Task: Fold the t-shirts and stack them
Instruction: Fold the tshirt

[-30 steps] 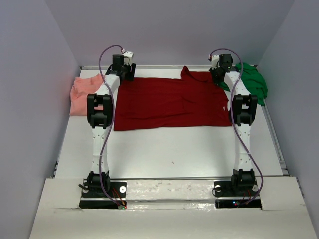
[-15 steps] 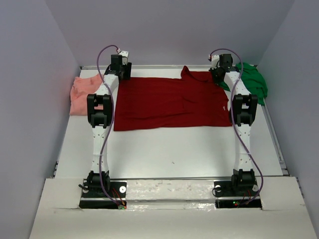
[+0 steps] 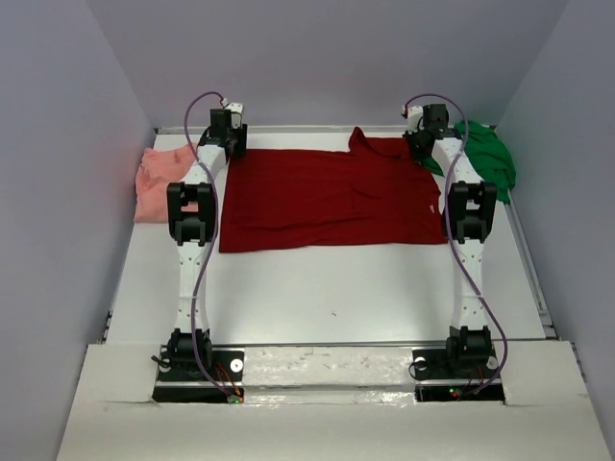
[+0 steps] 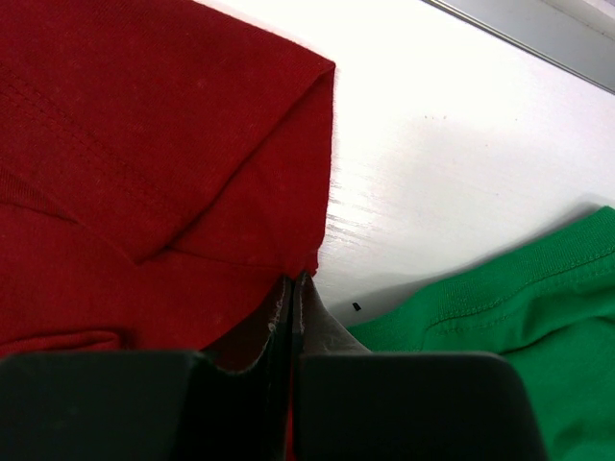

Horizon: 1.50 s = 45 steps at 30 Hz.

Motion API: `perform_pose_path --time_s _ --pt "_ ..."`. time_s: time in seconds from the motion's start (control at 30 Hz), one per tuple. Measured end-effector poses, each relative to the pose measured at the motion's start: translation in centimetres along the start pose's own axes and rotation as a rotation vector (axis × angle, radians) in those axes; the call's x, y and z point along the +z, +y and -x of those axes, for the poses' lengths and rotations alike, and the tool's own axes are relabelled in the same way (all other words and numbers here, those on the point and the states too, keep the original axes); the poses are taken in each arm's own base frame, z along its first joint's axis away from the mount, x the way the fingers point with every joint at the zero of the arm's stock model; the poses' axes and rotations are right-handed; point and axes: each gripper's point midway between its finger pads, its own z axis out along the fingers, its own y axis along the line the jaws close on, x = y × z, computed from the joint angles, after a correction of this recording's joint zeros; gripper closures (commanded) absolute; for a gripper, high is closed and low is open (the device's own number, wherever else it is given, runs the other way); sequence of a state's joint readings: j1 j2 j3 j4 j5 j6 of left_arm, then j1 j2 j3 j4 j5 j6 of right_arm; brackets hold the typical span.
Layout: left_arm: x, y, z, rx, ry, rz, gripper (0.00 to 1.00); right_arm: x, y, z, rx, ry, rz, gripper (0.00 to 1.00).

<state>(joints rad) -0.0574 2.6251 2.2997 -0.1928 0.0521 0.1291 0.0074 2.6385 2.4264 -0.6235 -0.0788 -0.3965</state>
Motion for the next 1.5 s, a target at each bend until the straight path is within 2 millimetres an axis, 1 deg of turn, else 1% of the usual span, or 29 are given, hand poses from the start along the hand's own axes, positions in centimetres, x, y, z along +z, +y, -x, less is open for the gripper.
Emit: perform_pose_path --time_s 0.17,0.3,0.37,0.4,0.47,0.5,0.53,0.57,0.6,0.7,0.77,1.03,1.33,1.5 --pt "0.1 0.0 -0.1 0.000 0.001 0.003 0.46 0.0 0.0 0.0 0.000 0.000 0.000 1.00" --pt "0.0 0.3 -0.1 0.000 0.001 0.018 0.51 0.0 0.0 0.0 -0.001 0.000 0.000 1.00" --pt "0.0 0.4 -0.1 0.000 0.001 0.023 0.58 0.0 0.0 0.0 -0.001 0.000 0.000 1.00" --pt "0.0 0.4 -0.1 0.000 0.002 0.026 0.65 0.0 0.0 0.0 -0.003 0.000 0.000 1.00" --pt "0.1 0.5 -0.1 0.002 0.003 0.027 0.73 0.0 0.0 0.0 -0.005 0.000 0.000 1.00" --pt "0.1 0.5 -0.1 0.001 0.003 0.029 0.80 0.0 0.0 0.0 -0.005 0.000 0.000 1.00" --pt "0.1 0.5 -0.1 0.001 0.003 0.029 0.82 0.0 0.0 0.0 -0.006 0.000 -0.001 1.00" --pt "0.1 0.5 -0.1 0.001 0.003 0.029 0.90 0.0 0.0 0.0 -0.007 0.000 -0.001 1.00" --pt "0.1 0.5 -0.1 0.001 0.003 0.029 0.93 0.0 0.0 0.0 -0.008 0.000 -0.001 1.00" --pt "0.1 0.4 -0.1 0.001 0.003 0.029 0.94 0.0 0.0 0.0 -0.008 0.000 0.000 1.00" --pt "0.1 0.4 -0.1 0.001 0.003 0.029 1.00 0.0 0.0 0.0 -0.008 0.000 -0.001 1.00" --pt "0.1 0.4 -0.1 0.002 0.002 0.029 1.00 0.0 -0.1 0.0 -0.008 0.000 -0.001 1.00" --pt "0.3 -1.1 0.0 0.029 -0.012 0.023 1.00 0.0 0.0 0.0 -0.008 0.000 0.000 1.00" --pt "-0.5 -2.3 0.1 0.059 -0.003 0.021 1.00 0.0 -0.1 0.0 -0.013 0.001 0.000 1.00"
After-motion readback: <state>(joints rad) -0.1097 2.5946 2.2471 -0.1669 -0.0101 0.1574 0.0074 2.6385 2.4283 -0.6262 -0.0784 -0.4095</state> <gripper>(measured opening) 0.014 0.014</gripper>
